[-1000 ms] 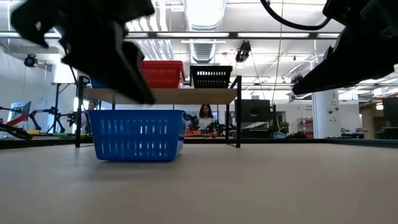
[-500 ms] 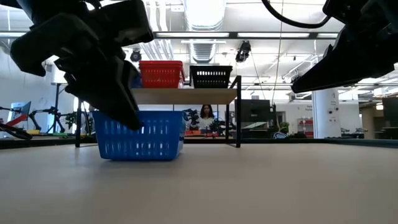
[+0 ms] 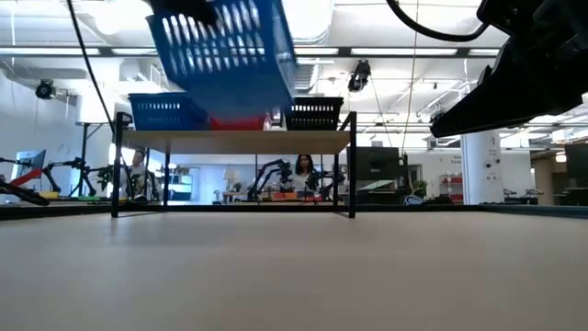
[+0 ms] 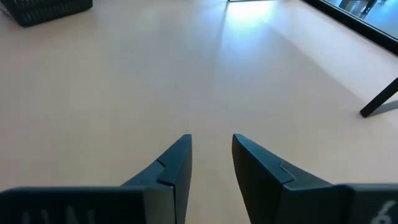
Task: Stack baskets on shelf by color
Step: Stack the blue bin on the blue bin on the shelf
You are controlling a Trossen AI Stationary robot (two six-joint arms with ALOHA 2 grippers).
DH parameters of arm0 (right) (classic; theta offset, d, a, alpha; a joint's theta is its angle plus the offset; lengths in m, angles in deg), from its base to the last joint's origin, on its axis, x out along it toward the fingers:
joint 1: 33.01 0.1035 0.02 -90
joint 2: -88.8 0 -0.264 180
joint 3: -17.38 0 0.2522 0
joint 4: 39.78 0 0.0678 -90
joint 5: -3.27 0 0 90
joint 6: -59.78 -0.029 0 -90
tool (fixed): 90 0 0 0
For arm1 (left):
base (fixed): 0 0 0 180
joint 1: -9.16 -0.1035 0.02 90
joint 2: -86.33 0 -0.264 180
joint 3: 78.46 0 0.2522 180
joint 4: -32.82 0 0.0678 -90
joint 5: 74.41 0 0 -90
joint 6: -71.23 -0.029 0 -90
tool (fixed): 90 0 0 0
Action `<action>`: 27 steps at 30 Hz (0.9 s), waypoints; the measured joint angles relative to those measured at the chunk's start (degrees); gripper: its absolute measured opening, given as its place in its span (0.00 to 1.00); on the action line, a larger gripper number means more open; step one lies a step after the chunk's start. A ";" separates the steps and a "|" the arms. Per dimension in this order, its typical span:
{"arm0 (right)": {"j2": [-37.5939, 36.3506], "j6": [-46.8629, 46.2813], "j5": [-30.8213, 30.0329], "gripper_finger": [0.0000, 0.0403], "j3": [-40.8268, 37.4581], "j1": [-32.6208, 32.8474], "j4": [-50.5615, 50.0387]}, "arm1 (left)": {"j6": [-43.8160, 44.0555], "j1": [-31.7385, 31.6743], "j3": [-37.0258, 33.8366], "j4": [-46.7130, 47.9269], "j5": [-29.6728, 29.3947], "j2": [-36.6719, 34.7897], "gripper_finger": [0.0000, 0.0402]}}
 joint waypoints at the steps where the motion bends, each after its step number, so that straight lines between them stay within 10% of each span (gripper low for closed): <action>1: 0.00 0.00 0.00 0.26 0.00 0.00 -0.04 | -0.78 0.95 0.88 2.56 -2.80 -1.34 0.00; 11: 0.00 0.22 0.00 0.26 0.00 -0.02 0.24 | -15.71 -1.38 2.38 18.69 -12.53 -18.87 0.00; 27: 0.02 0.10 -0.03 0.24 0.00 -0.02 0.80 | -30.44 -27.75 0.45 37.46 -4.13 -37.40 0.00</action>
